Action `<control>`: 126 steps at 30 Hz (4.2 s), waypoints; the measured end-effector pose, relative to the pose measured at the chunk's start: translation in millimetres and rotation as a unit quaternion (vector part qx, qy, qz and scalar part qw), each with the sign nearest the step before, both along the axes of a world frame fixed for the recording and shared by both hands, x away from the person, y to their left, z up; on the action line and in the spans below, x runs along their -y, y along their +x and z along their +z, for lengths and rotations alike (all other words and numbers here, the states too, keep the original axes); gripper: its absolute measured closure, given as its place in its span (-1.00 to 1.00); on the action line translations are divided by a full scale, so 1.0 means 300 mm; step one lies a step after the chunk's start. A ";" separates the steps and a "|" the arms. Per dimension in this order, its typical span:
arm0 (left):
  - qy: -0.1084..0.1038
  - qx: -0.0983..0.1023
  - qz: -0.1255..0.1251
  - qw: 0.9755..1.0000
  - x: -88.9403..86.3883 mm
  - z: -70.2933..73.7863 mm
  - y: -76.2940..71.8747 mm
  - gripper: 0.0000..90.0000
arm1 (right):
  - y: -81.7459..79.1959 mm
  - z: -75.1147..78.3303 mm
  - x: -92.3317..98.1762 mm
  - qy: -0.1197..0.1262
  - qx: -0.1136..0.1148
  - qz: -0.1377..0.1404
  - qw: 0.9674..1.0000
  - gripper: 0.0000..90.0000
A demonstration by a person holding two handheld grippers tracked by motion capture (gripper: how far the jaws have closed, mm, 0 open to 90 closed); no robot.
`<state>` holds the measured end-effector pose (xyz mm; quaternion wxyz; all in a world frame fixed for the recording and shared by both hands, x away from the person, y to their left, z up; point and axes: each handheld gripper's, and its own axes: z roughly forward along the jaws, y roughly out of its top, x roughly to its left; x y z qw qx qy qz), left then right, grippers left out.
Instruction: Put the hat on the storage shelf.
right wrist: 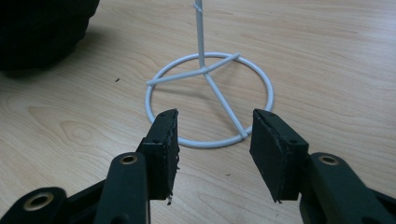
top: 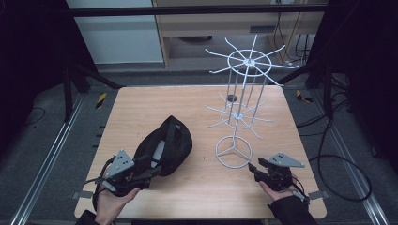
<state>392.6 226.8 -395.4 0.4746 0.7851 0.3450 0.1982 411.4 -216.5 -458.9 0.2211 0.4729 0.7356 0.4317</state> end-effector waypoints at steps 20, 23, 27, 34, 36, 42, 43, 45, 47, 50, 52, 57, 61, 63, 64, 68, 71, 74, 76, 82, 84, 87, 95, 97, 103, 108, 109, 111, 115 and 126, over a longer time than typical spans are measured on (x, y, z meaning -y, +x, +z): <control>-0.013 -0.032 -0.025 0.999 0.065 0.007 0.091 0.86 | -0.011 0.022 -0.087 0.008 0.023 0.077 0.997 0.00; -0.014 -0.025 -0.035 0.999 0.076 0.027 0.097 0.89 | -0.010 0.030 -0.105 0.013 0.027 0.092 0.995 -0.05; -0.023 -0.015 -0.042 0.999 0.085 0.051 0.102 0.90 | -0.009 0.046 -0.134 0.023 0.032 0.111 0.993 -0.10; -0.052 0.000 -0.046 0.998 0.095 0.082 0.098 0.90 | 0.002 0.076 -0.247 0.045 0.040 0.147 0.987 -0.17; -0.058 0.002 -0.047 0.997 0.099 0.085 0.096 0.90 | 0.005 0.074 -0.281 0.047 0.041 0.155 0.986 -0.20; -0.063 0.012 -0.045 0.997 0.117 0.080 0.083 0.90 | 0.018 0.047 -0.357 0.055 0.047 0.154 0.985 -0.26; -0.059 0.015 -0.045 0.997 0.127 0.075 0.080 0.90 | 0.026 0.039 -0.373 0.069 0.044 0.156 0.984 -0.27; -0.058 0.018 -0.043 0.997 0.138 0.070 0.078 0.90 | 0.034 0.034 -0.390 0.079 0.039 0.164 0.982 -0.29; -0.058 0.020 -0.041 0.997 0.149 0.067 0.079 0.90 | 0.037 0.031 -0.407 0.086 0.039 0.173 0.980 -0.29; -0.062 0.021 -0.038 0.997 0.156 0.065 0.081 0.90 | 0.043 0.027 -0.426 0.096 0.031 0.181 0.978 -0.31; -0.065 0.019 -0.034 0.997 0.161 0.066 0.083 0.90 | 0.048 0.021 -0.444 0.098 0.024 0.189 0.977 -0.31; -0.073 0.018 -0.029 0.997 0.165 0.071 0.087 0.91 | 0.053 0.006 -0.486 0.107 0.014 0.208 0.972 -0.31; -0.076 0.019 -0.036 0.996 0.177 0.076 0.082 0.90 | 0.059 0.011 -0.499 0.122 0.017 0.209 0.970 -0.30; -0.076 0.019 -0.040 0.996 0.184 0.076 0.078 0.91 | 0.061 0.012 -0.502 0.124 0.017 0.208 0.970 -0.30; -0.075 0.020 -0.042 0.996 0.187 0.075 0.076 0.91 | 0.065 0.011 -0.504 0.126 0.018 0.207 0.970 -0.30; -0.060 0.022 -0.050 0.997 0.202 0.069 0.065 0.91 | 0.074 0.018 -0.489 0.127 0.030 0.182 0.975 -0.30; -0.055 0.025 -0.062 0.996 0.210 0.067 0.055 0.91 | 0.097 0.022 -0.461 0.136 0.030 0.157 0.978 -0.26; -0.054 0.025 -0.066 0.996 0.213 0.068 0.050 0.91 | 0.106 0.017 -0.459 0.135 0.025 0.156 0.978 -0.24; -0.054 0.025 -0.071 0.996 0.215 0.069 0.048 0.91 | 0.113 0.010 -0.459 0.132 0.023 0.156 0.979 -0.18; -0.063 0.021 -0.080 0.995 0.213 0.070 0.046 0.91 | 0.130 -0.002 -0.455 0.135 0.010 0.161 0.978 0.43; -0.063 0.021 -0.083 0.994 0.214 0.070 0.045 0.91 | 0.130 -0.004 -0.453 0.134 0.001 0.175 0.975 0.88; -0.067 0.020 -0.084 0.994 0.210 0.071 0.047 0.91 | 0.131 -0.003 -0.442 0.135 0.000 0.180 0.974 1.00; -0.097 0.016 -0.064 0.993 0.179 0.086 0.065 0.91 | 0.103 0.012 -0.415 0.124 0.003 0.187 0.975 0.74; -0.101 0.014 -0.060 0.993 0.176 0.088 0.072 0.91 | 0.090 0.013 -0.423 0.121 0.004 0.197 0.973 0.57; -0.101 0.021 -0.040 0.994 0.186 0.096 0.087 0.91 | 0.081 0.010 -0.446 0.126 0.001 0.211 0.969 0.15; -0.104 0.022 -0.028 0.994 0.195 0.102 0.103 0.91 | 0.076 0.005 -0.452 0.129 -0.006 0.221 0.967 0.03; -0.107 0.024 -0.025 0.994 0.202 0.107 0.105 0.91 | 0.075 -0.001 -0.464 0.127 -0.007 0.224 0.966 -0.04; -0.113 0.026 -0.025 0.993 0.211 0.112 0.105 0.91 | 0.077 -0.009 -0.477 0.127 -0.007 0.224 0.966 -0.13; -0.120 0.028 -0.030 0.992 0.231 0.121 0.098 0.91 | 0.084 -0.028 -0.495 0.119 0.002 0.216 0.969 -0.29; -0.137 0.023 -0.042 0.989 0.238 0.134 0.090 0.92 | 0.101 -0.045 -0.498 0.120 0.019 0.199 0.973 -0.42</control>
